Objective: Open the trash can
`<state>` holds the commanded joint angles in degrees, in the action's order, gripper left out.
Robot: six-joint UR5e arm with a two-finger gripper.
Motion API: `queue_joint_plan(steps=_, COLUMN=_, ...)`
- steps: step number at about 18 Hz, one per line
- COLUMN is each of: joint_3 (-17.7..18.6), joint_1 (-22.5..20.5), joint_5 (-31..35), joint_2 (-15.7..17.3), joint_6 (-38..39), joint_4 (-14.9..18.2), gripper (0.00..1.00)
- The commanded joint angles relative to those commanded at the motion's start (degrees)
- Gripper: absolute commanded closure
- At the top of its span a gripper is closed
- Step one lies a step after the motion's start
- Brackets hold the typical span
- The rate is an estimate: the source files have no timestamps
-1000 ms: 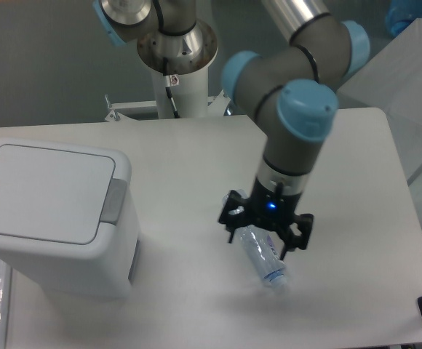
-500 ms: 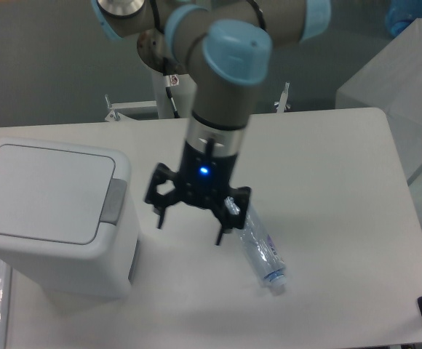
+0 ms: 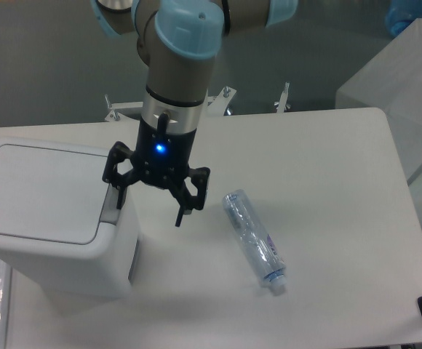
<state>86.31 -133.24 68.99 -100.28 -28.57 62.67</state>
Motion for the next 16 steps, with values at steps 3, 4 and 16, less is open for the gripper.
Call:
queue_joint_plan(steps=3, joint_3=-0.09, joint_1=0.0, joint_5=0.09, joint_2=-0.44, joint_6=0.35, joint_4=-1.32, gripper=0.0)
queue_joint_plan(steps=4, joint_3=0.0, joint_1=0.17, joint_5=0.09, joint_2=-0.44, joint_6=0.27, joint_4=-1.32, gripper=0.0)
queue_joint_plan(steps=16, joint_3=-0.88, joint_1=-2.1, joint_5=0.0, joint_2=-0.35, joint_6=-0.43, joint_4=-1.67, gripper=0.0)
